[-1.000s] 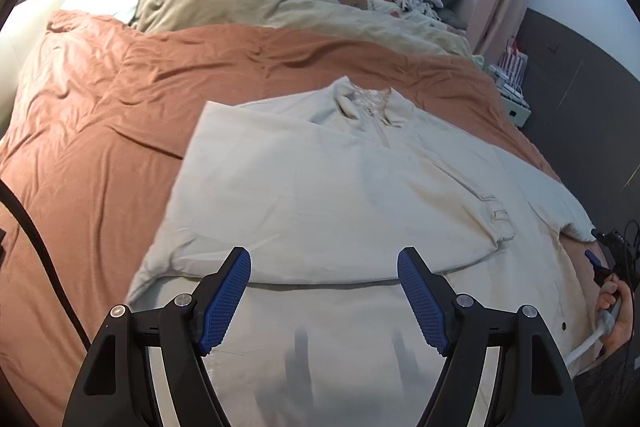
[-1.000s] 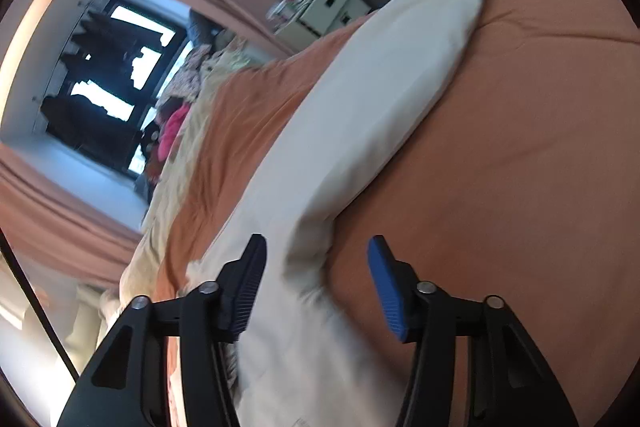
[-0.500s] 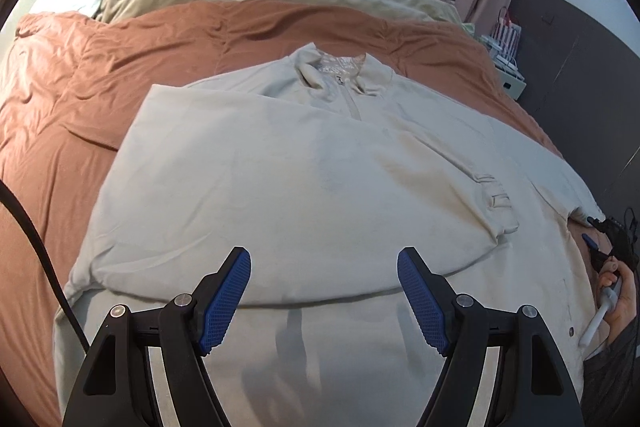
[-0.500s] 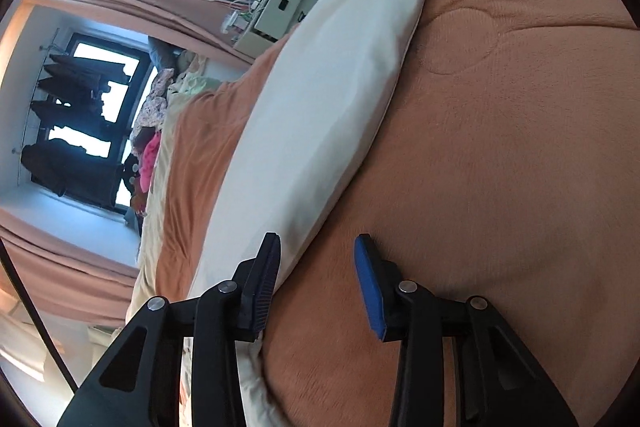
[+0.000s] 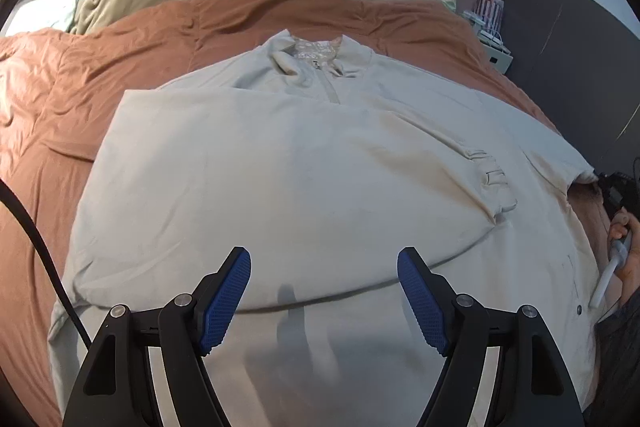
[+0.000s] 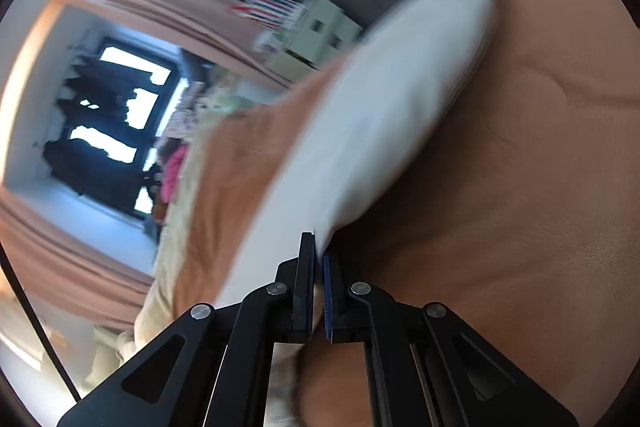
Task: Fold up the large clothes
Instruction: 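Lift the other sleeve with the right tool and carry it across the jacket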
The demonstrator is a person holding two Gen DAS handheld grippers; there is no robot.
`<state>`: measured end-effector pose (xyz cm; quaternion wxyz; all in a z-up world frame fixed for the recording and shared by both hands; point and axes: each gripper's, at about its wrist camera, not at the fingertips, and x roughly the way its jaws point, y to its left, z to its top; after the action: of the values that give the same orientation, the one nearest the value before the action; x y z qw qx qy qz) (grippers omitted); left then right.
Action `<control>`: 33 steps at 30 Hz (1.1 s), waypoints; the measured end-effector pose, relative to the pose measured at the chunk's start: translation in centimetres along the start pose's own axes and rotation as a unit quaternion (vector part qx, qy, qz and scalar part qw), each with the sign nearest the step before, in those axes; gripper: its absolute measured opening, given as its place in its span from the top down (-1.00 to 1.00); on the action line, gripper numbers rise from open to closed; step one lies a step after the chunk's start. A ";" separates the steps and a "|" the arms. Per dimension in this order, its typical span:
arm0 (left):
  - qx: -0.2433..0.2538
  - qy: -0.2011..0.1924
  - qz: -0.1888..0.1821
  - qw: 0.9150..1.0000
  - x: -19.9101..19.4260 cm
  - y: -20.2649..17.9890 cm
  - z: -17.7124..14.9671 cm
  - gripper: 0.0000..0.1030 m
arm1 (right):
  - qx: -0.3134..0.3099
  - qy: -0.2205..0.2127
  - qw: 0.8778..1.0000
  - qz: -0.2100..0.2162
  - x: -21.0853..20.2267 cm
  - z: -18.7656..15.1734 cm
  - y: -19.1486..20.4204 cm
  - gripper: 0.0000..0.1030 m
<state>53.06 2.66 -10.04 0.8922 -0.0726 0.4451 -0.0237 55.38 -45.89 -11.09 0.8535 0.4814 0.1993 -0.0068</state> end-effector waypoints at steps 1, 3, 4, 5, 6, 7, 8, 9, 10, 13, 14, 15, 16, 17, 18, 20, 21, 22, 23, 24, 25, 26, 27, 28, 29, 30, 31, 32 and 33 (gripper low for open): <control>-0.002 -0.002 0.002 1.000 -0.3 0.4 -0.1 -0.50 | -0.013 -0.004 1.000 0.009 -0.6 -0.3 1.3 0.99; -0.009 -0.005 0.004 1.000 -0.8 0.9 -0.4 -0.50 | -0.036 -0.002 0.999 0.028 -1.3 -1.0 3.4 0.99; -0.017 -0.006 0.001 1.000 -1.2 1.4 -0.6 -0.50 | -0.051 0.000 0.998 0.040 -1.7 -1.6 4.6 0.99; -0.023 -0.007 -0.003 1.000 -1.5 1.8 -0.7 -0.50 | -0.064 0.002 0.997 0.048 -2.0 -2.2 5.7 0.99; -0.027 -0.009 -0.004 1.000 -1.8 2.0 -0.9 -0.50 | -0.076 0.007 0.995 0.058 -2.3 -2.9 6.7 0.99; -0.032 -0.012 -0.004 0.999 -2.2 2.4 -1.1 -0.50 | -0.089 0.013 0.994 0.066 -2.5 -3.7 7.9 0.99; -0.035 -0.014 -0.004 0.999 -2.5 2.6 -1.2 -0.50 | -0.098 0.019 0.992 0.072 -2.6 -4.4 8.8 0.99; -0.037 -0.015 -0.004 0.999 -2.8 2.8 -1.4 -0.50 | -0.109 0.026 0.991 0.079 -2.6 -5.2 9.7 0.99; -0.039 -0.017 -0.005 0.999 -3.1 3.1 -1.6 -0.50 | -0.119 0.035 0.989 0.084 -2.5 -6.1 10.6 0.99; -0.054 -0.026 -0.009 0.998 -4.0 4.0 -2.3 -0.50 | -0.144 0.056 0.984 0.088 -2.6 -8.9 12.7 0.99; -0.063 -0.031 -0.012 0.997 -4.2 4.4 -2.4 -0.50 | -0.149 0.060 0.983 0.085 -2.5 -9.6 13.3 0.99; -0.071 -0.035 -0.018 0.997 -4.3 4.8 -2.5 -0.50 | -0.156 0.067 0.982 0.083 -2.4 -10.7 14.0 0.99; -0.082 -0.041 -0.025 0.996 -4.4 5.1 -2.7 -0.50 | -0.159 0.072 0.981 0.083 -2.5 -11.1 14.2 0.99; -0.090 -0.043 -0.028 0.995 -4.3 5.5 -2.9 -0.50 | -0.164 0.079 0.980 0.084 -2.4 -11.9 14.6 0.99; -0.097 -0.043 -0.028 0.994 -4.1 5.8 -3.0 -0.50 | -0.168 0.086 0.978 0.085 -2.2 -12.3 15.0 0.99; -0.117 -0.040 -0.033 0.992 -3.7 6.4 -3.4 -0.50 | -0.183 0.101 0.974 0.085 -1.9 -13.7 16.0 0.99; -0.122 -0.038 -0.037 0.991 -3.5 6.6 -3.5 -0.50 | -0.189 0.109 0.972 0.085 -1.8 -13.4 16.2 0.99; -0.123 -0.038 -0.038 0.991 -3.5 6.7 -3.5 -0.50 | -0.198 0.119 0.969 0.084 -2.0 -13.3 16.1 0.99; -0.121 -0.040 -0.034 0.991 -3.5 6.7 -3.4 -0.50 | -0.208 0.130 0.966 0.083 -1.8 -13.1 16.4 0.99; -0.120 -0.043 -0.030 0.991 -3.6 6.7 -3.4 -0.50 | -0.217 0.141 0.963 0.081 -1.2 -13.2 16.8 0.99; -0.119 -0.047 -0.026 0.991 -3.7 6.7 -3.2 -0.50 | -0.227 0.156 0.958 0.077 -0.4 -13.4 16.9 0.99; -0.119 -0.049 -0.025 0.991 -3.7 6.8 -3.2 -0.50 | -0.233 0.169 0.955 0.074 0.2 -13.4 17.1 0.99; -0.121 -0.051 -0.026 0.991 -3.8 6.8 -3.1 -0.50 | -0.244 0.185 0.950 0.068 0.4 -14.0 17.1 0.99; -0.123 -0.052 -0.028 0.991 -3.9 6.9 -3.1 -0.50 | -0.247 0.193 0.947 0.064 1.1 -13.7 17.3 0.99; -0.124 -0.053 -0.031 0.990 -3.9 6.9 -3.2 -0.50 | -0.247 0.205 0.945 0.058 1.5 -13.7 17.3 0.99; -0.123 -0.053 -0.032 0.990 -3.9 6.8 -3.2 -0.50 | -0.244 0.213 0.945 0.051 1.8 -13.7 17.3 0.99; -0.120 -0.053 -0.031 0.991 -3.9 6.7 -3.2 -0.50 | -0.237 0.221 0.945 0.045 2.0 -13.4 17.5 0.99; -0.118 -0.053 -0.030 0.991 -3.9 6.7 -3.2 -0.50 | -0.227 0.226 0.946 0.045 2.1 -13.2 17.4 0.98; -0.116 -0.053 -0.029 0.991 -3.9 6.7 -3.2 -0.50 | -0.213 0.231 0.948 0.046 2.2 -12.8 17.1 0.97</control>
<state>47.97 9.31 -9.84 0.8993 -0.1894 0.3943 0.0059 56.65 -25.74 -3.71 0.8663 0.2853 0.3655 0.1861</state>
